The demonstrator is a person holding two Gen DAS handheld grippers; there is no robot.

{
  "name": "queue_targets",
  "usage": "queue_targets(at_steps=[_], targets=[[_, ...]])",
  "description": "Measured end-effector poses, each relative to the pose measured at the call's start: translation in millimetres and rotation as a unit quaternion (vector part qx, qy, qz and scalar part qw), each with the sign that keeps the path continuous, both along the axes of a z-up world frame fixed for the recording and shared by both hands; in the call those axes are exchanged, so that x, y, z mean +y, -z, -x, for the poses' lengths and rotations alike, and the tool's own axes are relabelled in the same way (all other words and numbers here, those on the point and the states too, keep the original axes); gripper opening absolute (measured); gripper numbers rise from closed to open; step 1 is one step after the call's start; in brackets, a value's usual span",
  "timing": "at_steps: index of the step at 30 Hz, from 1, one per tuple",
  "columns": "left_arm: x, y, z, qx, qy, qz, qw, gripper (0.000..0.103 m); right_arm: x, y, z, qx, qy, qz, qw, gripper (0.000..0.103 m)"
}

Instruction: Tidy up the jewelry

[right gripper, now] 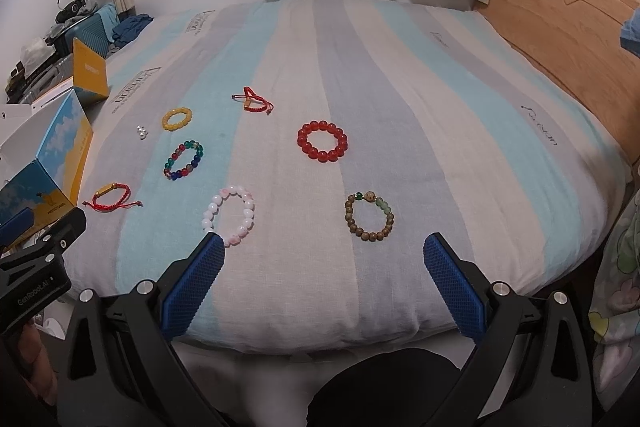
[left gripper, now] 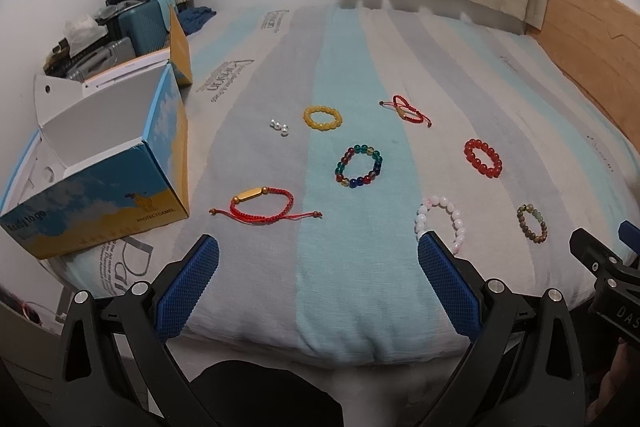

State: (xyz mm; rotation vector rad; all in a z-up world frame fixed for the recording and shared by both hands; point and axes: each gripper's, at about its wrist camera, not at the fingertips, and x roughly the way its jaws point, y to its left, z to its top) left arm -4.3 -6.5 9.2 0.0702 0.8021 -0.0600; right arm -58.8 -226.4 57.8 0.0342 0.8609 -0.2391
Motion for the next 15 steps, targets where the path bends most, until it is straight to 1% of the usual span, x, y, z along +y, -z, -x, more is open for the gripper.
queue_targets(at_steps=[7, 15], targets=[[1.2, 0.3, -1.4, 0.003, -0.002, 0.002, 1.0, 0.097, 0.5, 0.3, 0.3, -0.001, -0.001, 0.005, 1.0, 0.096], [0.9, -0.6, -2.4, 0.0, -0.001, -0.005, 1.0, 0.097, 0.2, -0.1, 0.3, 0.0, 0.001, 0.003, 1.0, 0.096]])
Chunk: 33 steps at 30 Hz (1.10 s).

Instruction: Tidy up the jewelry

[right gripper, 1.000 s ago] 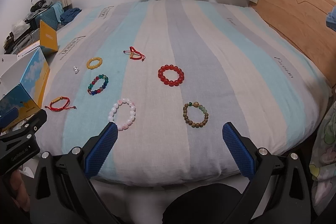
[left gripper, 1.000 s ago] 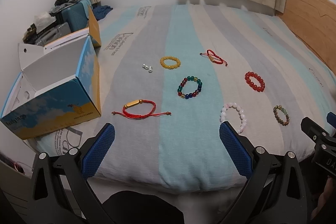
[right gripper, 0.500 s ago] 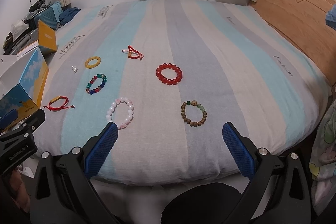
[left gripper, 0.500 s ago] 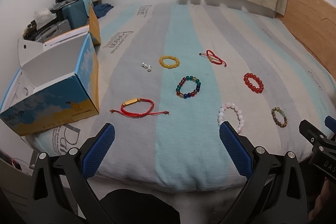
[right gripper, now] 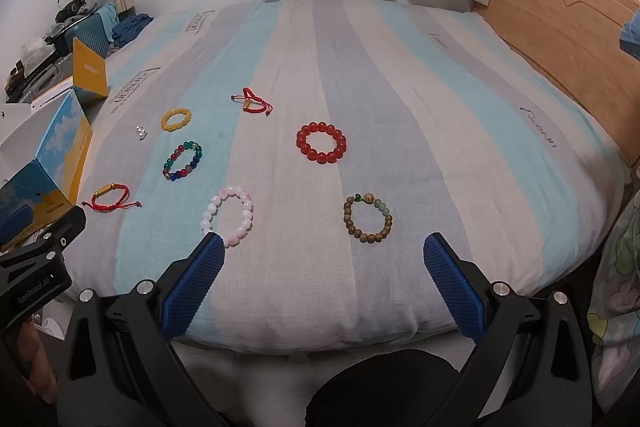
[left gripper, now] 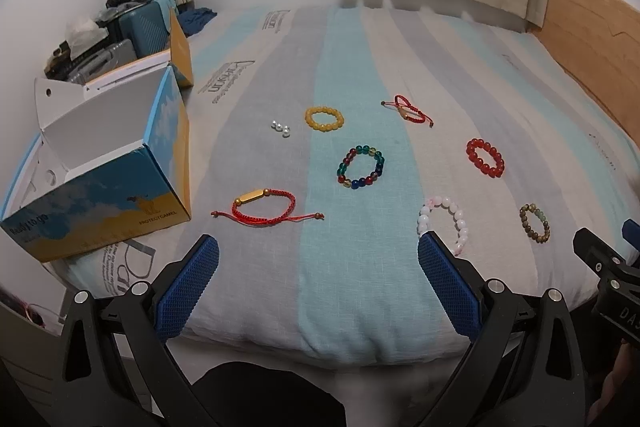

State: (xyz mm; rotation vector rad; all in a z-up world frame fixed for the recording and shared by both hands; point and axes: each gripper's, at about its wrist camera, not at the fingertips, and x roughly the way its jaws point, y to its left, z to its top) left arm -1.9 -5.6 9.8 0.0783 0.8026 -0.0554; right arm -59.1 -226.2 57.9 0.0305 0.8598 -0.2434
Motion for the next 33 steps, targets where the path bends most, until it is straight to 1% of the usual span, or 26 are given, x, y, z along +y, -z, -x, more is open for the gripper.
queue_targets(at_steps=[13, 25, 33], targets=[[-2.9, -0.9, 0.4, -0.002, 0.0, -0.005, 1.0, 0.097, -1.8, -1.9, -1.2, -0.004, -0.001, 0.002, 1.0, 0.096], [-2.0, -0.5, -0.6, 0.0, 0.0, -0.001, 1.0, 0.097, -3.4, -1.7, -0.7, -0.005, 0.0, 0.0, 1.0, 0.096], [-1.2, 3.3, -1.3, 0.002, -0.001, -0.005, 1.0, 0.097, -3.3, -2.0, -0.3, -0.006, 0.001, 0.001, 1.0, 0.096]])
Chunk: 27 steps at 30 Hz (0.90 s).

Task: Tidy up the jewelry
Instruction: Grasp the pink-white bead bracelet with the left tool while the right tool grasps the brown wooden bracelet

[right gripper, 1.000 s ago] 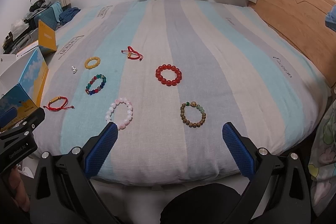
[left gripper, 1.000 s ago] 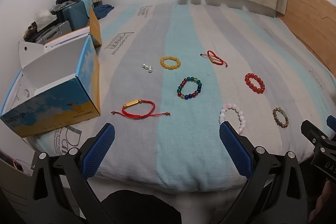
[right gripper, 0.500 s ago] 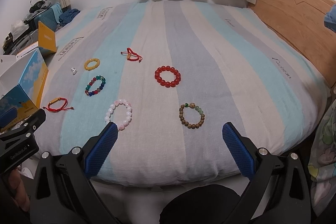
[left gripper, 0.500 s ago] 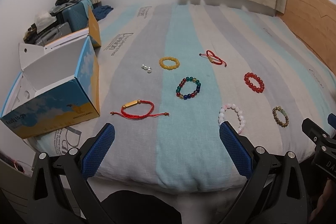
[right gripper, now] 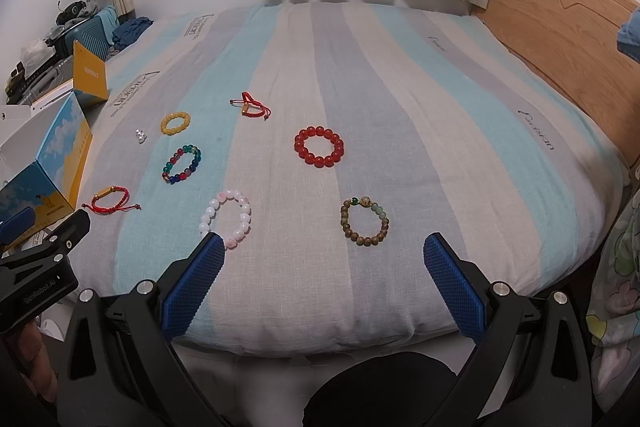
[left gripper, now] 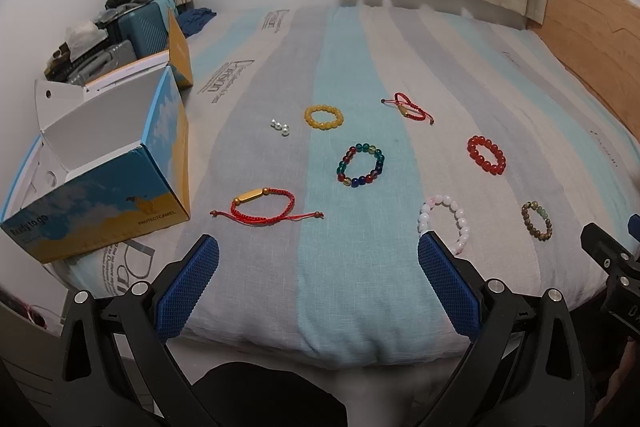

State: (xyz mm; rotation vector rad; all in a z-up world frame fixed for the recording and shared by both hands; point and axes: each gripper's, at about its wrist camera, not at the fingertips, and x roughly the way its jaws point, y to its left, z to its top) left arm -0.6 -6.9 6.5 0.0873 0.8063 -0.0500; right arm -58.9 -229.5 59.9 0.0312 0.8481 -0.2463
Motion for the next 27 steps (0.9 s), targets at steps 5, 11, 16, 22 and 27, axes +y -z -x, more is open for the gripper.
queue_targets(at_steps=[5, 11, 16, 22, 27], targets=[[1.1, 0.3, -3.0, 0.003, -0.002, 0.001, 1.0, 0.097, -2.3, 0.1, -2.1, 0.002, 0.001, -0.002, 1.0, 0.096], [0.0, -2.3, -11.9, 0.001, -0.001, 0.012, 0.9999, 0.097, -5.4, -3.1, -7.3, 0.005, 0.002, 0.005, 1.0, 0.096], [-16.0, 0.8, -31.3, 0.019, 0.035, 0.016, 0.9991, 0.097, -27.9, -4.2, -26.7, 0.037, 0.008, 0.003, 0.999, 0.096], [-62.4, 31.8, -70.7, 0.092, 0.077, 0.009, 0.9928, 0.097, -79.8, 19.4, -64.5, 0.117, 0.008, -0.063, 0.991, 0.096], [-103.7, 66.4, -98.2, 0.14, 0.118, -0.022, 0.9829, 0.097, -118.4, 56.1, -88.0, 0.185, 0.027, -0.096, 0.978, 0.096]])
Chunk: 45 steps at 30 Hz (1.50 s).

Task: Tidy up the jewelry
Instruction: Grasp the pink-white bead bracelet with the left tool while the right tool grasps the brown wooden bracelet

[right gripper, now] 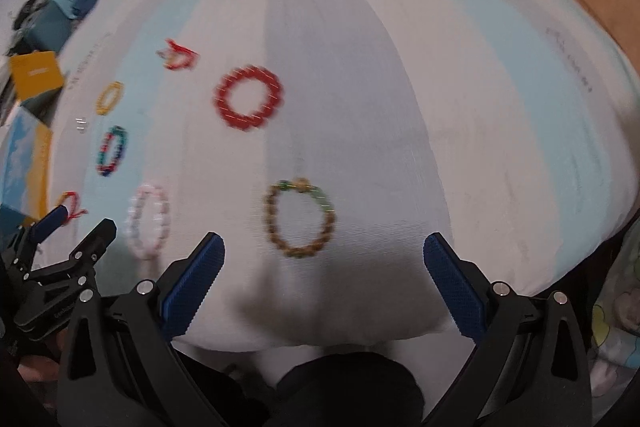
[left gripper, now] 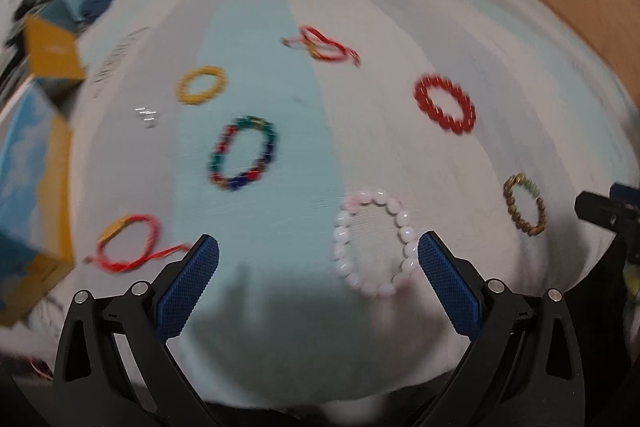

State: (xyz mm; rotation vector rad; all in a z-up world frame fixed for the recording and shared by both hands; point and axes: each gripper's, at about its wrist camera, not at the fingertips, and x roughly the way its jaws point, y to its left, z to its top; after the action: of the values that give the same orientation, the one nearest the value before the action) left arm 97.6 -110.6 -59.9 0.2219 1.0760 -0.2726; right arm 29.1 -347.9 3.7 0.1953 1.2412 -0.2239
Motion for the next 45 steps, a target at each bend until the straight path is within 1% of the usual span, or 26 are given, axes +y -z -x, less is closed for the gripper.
queue_targets(at_steps=[1, 3, 4, 6, 8, 10, 13, 14, 15, 17, 18, 20, 22, 25, 29, 31, 33, 35, 37, 38, 39, 40, 41, 42, 43, 45], targets=[[-6.8, 8.7, -6.1, 0.012, 0.009, -0.007, 0.9999, 0.097, -4.6, 7.9, -3.4, 0.01, 0.001, 0.0, 1.0, 0.096], [-12.2, 20.0, -14.2, 0.026, 0.013, -0.018, 0.9994, 0.097, -10.3, 22.7, -8.7, 0.026, -0.003, -0.003, 1.0, 0.086], [-14.5, 27.6, -18.7, 0.035, 0.014, -0.019, 0.9991, 0.097, -11.5, 28.4, -11.4, 0.032, -0.004, -0.006, 0.999, 0.084], [-15.8, 38.5, -24.4, 0.05, 0.014, -0.018, 0.9985, 0.098, -15.4, 43.0, -16.9, 0.048, -0.005, -0.014, 0.999, 0.074], [-15.6, 46.3, -29.5, 0.061, 0.015, -0.004, 0.998, 0.098, -18.7, 54.9, -20.9, 0.058, -0.002, -0.021, 0.998, 0.07], [-14.6, 49.4, -31.8, 0.067, 0.016, 0.002, 0.9976, 0.097, -20.3, 66.0, -24.0, 0.063, -0.002, -0.021, 0.998, 0.07], [-16.6, 51.2, -32.3, 0.068, 0.027, 0.006, 0.9973, 0.09, -19.0, 69.3, -24.9, 0.054, -0.003, -0.014, 0.998, 0.068], [-15.9, 50.8, -32.2, 0.071, 0.027, 0.012, 0.997, 0.085, -17.8, 69.4, -25.1, 0.053, -0.006, -0.009, 0.999, 0.065], [-15.2, 49.5, -31.7, 0.073, 0.026, 0.017, 0.9969, 0.078, -16.7, 68.5, -25.2, 0.05, -0.009, -0.006, 0.999, 0.058], [-12.9, 44.0, -29.9, 0.075, 0.028, 0.026, 0.9964, 0.068, -14.9, 67.0, -24.8, 0.048, -0.013, 0.0, 0.999, 0.051], [-11.6, 41.4, -29.8, 0.076, 0.027, 0.031, 0.9962, 0.066, -13.3, 66.3, -24.7, 0.049, -0.016, 0.002, 0.999, 0.049], [-8.4, 34.4, -25.5, 0.069, 0.024, 0.032, 0.9968, 0.066, -10.1, 65.8, -22.4, 0.048, -0.022, 0.007, 0.999, 0.045], [-5.9, 34.9, -23.3, 0.06, 0.023, 0.019, 0.9977, 0.066, -8.3, 66.2, -20.5, 0.046, -0.025, 0.011, 0.999, 0.043], [-1.1, 44.3, -21.8, 0.079, 0.021, 0.017, 0.9965, 0.066, -6.1, 67.6, -19.2, 0.043, -0.024, 0.012, 0.999, 0.039], [-3.8, 52.5, -18.5, 0.072, 0.027, 0.005, 0.997, 0.066, -3.0, 65.3, -17.7, 0.044, -0.028, 0.01, 0.999, 0.028], [-7.3, 55.2, -16.0, 0.069, 0.027, -0.003, 0.9972, 0.067, 1.0, 65.0, -17.2, 0.044, -0.03, 0.011, 0.999, 0.025], [-11.0, 56.6, -13.5, 0.067, 0.032, -0.015, 0.9971, 0.067, 1.9, 64.5, -15.8, 0.045, -0.03, 0.011, 0.999, 0.018], [-19.3, 59.2, -11.1, 0.071, 0.029, -0.021, 0.9969, 0.067, -8.5, 59.5, -15.0, 0.046, -0.027, 0.011, 0.999, 0.012], [-21.3, 58.7, -10.1, 0.075, 0.027, -0.019, 0.9966, 0.063, -9.5, 59.5, -14.5, 0.045, -0.025, 0.009, 0.999, 0.009], [-24.3, 58.4, -8.6, 0.075, 0.029, -0.021, 0.9965, 0.057, -11.3, 58.6, -13.0, 0.044, -0.023, 0.005, 0.999, 0.009], [-29.7, 59.5, -8.2, 0.074, 0.029, -0.023, 0.9966, 0.049, -11.5, 57.0, -11.3, 0.044, -0.022, 0.004, 0.999, 0.009], [-31.7, 61.5, -10.3, 0.075, 0.027, -0.024, 0.9966, 0.044, -13.2, 55.6, -8.7, 0.042, -0.021, 0.002, 0.999, 0.009], [-31.5, 59.7, -9.1, 0.076, 0.026, -0.024, 0.9965, 0.031, -11.2, 55.5, -10.6, 0.041, -0.02, 0.001, 0.999, 0.009], [-30.9, 57.1, -10.0, 0.076, 0.023, -0.027, 0.9965, 0.015, -11.7, 54.3, -10.1, 0.04, -0.02, 0.002, 0.999, 0.009], [-31.1, 54.2, -13.7, 0.077, 0.023, -0.025, 0.9964, 0.011, -15.3, 52.8, -7.9, 0.038, -0.019, 0.002, 0.999, 0.009], [-30.9, 49.8, -15.9, 0.082, 0.026, -0.019, 0.9961, 0.011, -17.7, 46.1, -3.9, 0.03, -0.018, 0.004, 0.999, 0.009]])
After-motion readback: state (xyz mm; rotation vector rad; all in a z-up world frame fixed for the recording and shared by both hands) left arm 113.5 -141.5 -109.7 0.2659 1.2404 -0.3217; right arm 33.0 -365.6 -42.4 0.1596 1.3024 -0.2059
